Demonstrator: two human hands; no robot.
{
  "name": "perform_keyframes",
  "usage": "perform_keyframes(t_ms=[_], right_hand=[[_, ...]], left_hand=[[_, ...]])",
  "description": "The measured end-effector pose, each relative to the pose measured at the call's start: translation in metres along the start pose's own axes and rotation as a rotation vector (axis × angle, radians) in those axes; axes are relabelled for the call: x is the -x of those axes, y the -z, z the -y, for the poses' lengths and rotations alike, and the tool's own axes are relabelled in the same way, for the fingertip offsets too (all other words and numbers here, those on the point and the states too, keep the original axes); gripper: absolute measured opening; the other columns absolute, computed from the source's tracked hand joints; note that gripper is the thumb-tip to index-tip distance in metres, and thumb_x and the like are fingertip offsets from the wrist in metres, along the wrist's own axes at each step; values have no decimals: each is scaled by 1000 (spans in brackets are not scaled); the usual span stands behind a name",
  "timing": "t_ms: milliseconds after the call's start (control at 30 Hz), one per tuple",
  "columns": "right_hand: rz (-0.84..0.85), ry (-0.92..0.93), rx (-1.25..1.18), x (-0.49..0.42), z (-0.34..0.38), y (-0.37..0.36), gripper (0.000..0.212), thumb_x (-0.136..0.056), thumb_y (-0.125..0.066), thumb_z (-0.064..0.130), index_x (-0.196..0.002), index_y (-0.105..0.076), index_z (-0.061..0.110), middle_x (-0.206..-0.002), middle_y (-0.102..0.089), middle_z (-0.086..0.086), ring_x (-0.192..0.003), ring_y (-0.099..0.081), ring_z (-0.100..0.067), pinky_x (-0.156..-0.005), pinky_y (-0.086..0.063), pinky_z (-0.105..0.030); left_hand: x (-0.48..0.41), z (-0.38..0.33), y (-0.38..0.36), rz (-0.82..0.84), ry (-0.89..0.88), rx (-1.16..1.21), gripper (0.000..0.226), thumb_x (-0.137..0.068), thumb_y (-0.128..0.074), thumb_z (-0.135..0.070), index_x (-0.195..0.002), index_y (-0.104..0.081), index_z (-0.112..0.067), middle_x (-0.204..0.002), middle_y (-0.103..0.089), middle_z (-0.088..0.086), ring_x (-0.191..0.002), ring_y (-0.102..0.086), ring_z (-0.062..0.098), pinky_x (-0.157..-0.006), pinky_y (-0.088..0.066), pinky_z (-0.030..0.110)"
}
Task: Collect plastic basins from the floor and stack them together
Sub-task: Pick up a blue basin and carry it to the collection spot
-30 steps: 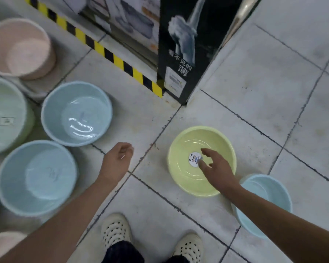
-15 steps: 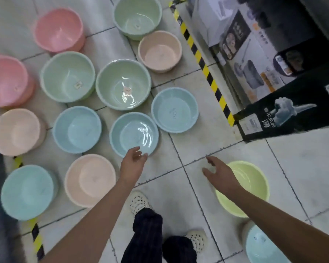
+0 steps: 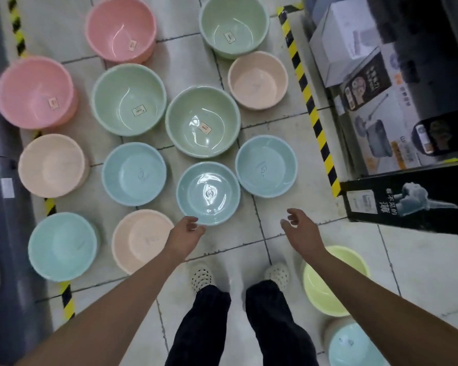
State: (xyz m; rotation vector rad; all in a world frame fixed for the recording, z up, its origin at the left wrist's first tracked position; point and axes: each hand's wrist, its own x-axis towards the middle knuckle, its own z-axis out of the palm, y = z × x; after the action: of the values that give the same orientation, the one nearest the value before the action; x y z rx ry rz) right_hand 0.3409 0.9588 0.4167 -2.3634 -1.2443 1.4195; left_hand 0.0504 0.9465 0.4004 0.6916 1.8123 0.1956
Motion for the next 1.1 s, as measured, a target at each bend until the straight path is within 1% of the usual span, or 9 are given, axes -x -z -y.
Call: perform_keyframes(t_ms=[167, 300, 467, 567, 633, 800, 933, 1033, 1100], right_hand=[[-27, -7, -48, -53, 15, 35, 39, -93, -59, 24, -130, -55, 15, -113, -61, -2, -107, -57, -19, -93, -47, -35], [9, -36, -27, -114, 14, 72, 40, -94, -58, 26, -132, -53, 15, -116, -62, -4, -101, -56, -19, -82, -42, -30], [23, -75, -17, -197, -1, 97, 41, -92, -60, 29, -131, -53, 15, -113, -62, -4, -96, -54, -18, -80, -40, -28], [59, -122, 25, -239, -22, 92, 43, -92, -60, 30, -132, -51, 16, -117, -61, -6, -96, -53, -19, -79, -39, -28], [61, -174, 34, -269, -38, 83, 45, -92, -60, 29, -133, -50, 15, -118, -61, -7, -95, -51, -20, -80, -38, -27], [88, -256, 101, -335, -76, 51, 48, -93, -58, 28, -136, -47, 12, -102, -58, -4, -91, -48, -21, -78, -34, -26], [60, -232, 108, -383, -102, 22, 50, -93, -58, 27, -139, -43, 11, -97, -58, -4, -89, -50, -22, -76, -35, -28], [45, -257, 95, -419, -121, 1, 57, -92, -59, 33, -141, -40, 13, -119, -61, -11, -106, -56, -30, -82, -40, -30], [45, -319, 87, -440, -134, -14, 66, -89, -62, 42, -143, -37, 14, -133, -54, -15, -119, -53, -34, -88, -43, -33]], left_hand=[[-28, -42, -26, -3, 29, 58, 43, -83, -74, -23, -122, -58, -14, -117, -62, 5, -98, -61, 18, -78, -44, 26], [-55, -75, -60, -44, 70, 142, 45, -81, -76, -27, -122, -58, -17, -118, -62, 5, -106, -63, 21, -87, -46, 29], [-112, -103, -111, -103, 118, 194, 47, -81, -75, -32, -124, -57, -19, -120, -62, 4, -106, -62, 21, -82, -46, 29], [-152, -115, -138, -120, 125, 183, 45, -84, -71, -32, -124, -56, -20, -122, -62, 3, -106, -61, 20, -85, -48, 31], [-182, -120, -154, -111, 91, 143, 44, -86, -70, -26, -127, -55, -18, -125, -61, 4, -107, -60, 19, -93, -48, 34], [-259, -118, -177, -119, -19, -51, 50, -88, -69, -18, -134, -52, -12, -132, -58, 8, -124, -54, 23, -102, -40, 31], [-327, -107, -182, -171, -31, -109, 54, -85, -70, -20, -135, -51, -10, -134, -58, 9, -127, -53, 26, -104, -42, 37], [-376, -101, -195, -190, -15, 1, 55, -85, -70, -20, -136, -51, -8, -133, -58, 10, -124, -55, 27, -103, -42, 33], [-406, -100, -208, -188, -27, 65, 57, -86, -70, -20, -138, -49, -7, -135, -57, 11, -125, -55, 27, -105, -43, 37]])
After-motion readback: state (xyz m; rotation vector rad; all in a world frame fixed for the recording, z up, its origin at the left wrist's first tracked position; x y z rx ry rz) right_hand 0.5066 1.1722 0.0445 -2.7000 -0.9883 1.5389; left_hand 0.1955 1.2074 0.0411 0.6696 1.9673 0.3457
